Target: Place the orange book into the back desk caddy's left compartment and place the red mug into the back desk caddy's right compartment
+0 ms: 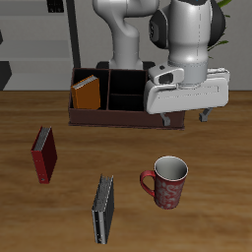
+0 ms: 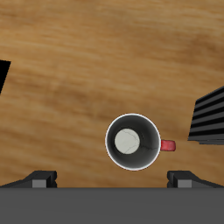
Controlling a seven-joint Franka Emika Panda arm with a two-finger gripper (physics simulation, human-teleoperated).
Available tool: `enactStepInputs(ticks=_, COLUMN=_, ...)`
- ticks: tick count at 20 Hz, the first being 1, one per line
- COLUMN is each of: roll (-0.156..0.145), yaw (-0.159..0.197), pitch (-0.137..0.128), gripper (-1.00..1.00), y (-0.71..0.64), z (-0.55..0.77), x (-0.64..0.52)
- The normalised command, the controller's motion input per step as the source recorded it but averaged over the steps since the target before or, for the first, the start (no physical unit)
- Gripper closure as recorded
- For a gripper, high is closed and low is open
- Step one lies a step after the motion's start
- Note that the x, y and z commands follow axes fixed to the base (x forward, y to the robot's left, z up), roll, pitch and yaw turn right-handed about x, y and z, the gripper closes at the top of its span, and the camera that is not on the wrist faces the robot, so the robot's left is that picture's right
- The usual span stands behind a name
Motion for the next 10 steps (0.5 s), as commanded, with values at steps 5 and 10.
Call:
enactStepInputs(ticks=5, roll=0.007, yaw=0.015, pitch=0.015, gripper=-1.00, y=0.18, z=-0.15, x=0.05)
enactStepInputs(ticks=10, roll=0.014, yaw=0.051, pitch=0.036, gripper=-1.00, y=0.19, z=-0.31, x=0.09)
